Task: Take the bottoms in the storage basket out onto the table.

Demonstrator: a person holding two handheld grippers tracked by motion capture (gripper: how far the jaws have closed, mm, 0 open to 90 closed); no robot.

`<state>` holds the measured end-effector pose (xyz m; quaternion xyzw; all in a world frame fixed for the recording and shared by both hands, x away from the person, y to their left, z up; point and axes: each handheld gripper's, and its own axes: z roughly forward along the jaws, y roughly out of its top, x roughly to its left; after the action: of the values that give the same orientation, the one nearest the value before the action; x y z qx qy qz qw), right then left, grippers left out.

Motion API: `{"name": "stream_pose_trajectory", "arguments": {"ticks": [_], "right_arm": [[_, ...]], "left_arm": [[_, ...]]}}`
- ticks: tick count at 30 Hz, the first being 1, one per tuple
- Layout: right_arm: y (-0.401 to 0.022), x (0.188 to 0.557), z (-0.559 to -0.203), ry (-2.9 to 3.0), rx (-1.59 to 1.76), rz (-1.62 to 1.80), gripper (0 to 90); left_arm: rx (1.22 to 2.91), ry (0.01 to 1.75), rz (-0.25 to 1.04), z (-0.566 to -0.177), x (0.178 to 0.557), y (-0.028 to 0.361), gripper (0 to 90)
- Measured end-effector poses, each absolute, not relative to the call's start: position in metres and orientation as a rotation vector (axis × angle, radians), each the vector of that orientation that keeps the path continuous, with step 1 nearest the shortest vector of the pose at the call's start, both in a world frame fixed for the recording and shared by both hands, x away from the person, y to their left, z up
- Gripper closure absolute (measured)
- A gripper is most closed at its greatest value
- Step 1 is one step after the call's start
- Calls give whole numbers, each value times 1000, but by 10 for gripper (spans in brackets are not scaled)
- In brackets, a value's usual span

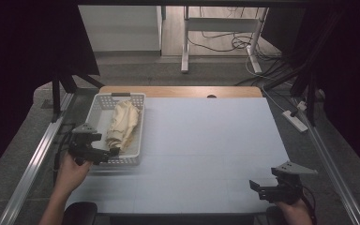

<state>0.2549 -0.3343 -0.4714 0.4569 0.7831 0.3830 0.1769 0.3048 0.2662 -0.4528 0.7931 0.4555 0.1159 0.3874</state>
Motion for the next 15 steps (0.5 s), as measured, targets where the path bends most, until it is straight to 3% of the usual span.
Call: {"name": "stream_pose_trajectory", "arguments": {"ticks": [15], "right_arm": [[-334,255,-471,2222,1298,1084,0]], "left_arm": [[1977,1252,293,-454,327,274,0]]}}
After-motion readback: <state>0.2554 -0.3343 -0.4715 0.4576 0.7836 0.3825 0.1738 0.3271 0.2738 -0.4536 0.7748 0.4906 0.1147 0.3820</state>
